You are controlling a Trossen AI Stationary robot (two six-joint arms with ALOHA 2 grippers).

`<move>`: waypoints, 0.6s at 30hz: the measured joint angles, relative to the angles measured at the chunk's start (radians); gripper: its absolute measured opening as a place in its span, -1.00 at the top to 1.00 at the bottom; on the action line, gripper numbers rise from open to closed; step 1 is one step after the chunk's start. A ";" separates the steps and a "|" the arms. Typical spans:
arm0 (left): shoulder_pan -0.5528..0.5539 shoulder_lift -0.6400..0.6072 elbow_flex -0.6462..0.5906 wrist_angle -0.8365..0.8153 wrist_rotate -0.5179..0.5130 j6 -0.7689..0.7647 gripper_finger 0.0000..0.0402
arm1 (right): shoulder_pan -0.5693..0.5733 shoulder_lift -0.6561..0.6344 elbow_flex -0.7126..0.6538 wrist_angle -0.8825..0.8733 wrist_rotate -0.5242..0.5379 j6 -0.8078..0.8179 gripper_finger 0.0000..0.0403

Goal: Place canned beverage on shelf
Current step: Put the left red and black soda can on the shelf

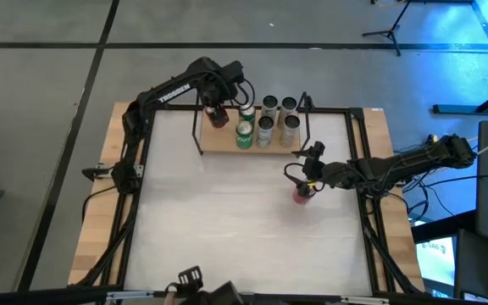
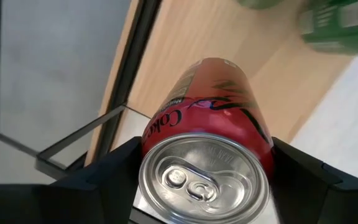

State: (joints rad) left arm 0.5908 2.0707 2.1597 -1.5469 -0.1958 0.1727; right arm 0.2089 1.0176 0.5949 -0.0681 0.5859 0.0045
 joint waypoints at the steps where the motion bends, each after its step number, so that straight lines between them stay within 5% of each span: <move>1: 0.003 0.006 0.000 0.001 -0.010 0.005 -0.39 | 0.000 0.000 0.000 0.002 0.007 -0.012 -0.80; 11: 0.040 0.050 0.000 0.027 0.026 0.022 -0.39 | -0.065 0.000 0.000 0.022 -0.001 -0.062 -0.80; 18: 0.044 0.059 0.000 0.038 0.031 0.048 -0.40 | -0.101 0.000 0.000 0.014 -0.106 -0.054 -0.80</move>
State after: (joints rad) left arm 0.6350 2.1300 2.1597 -1.5093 -0.1651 0.2211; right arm 0.1079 1.0176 0.5949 -0.0536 0.4802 -0.0498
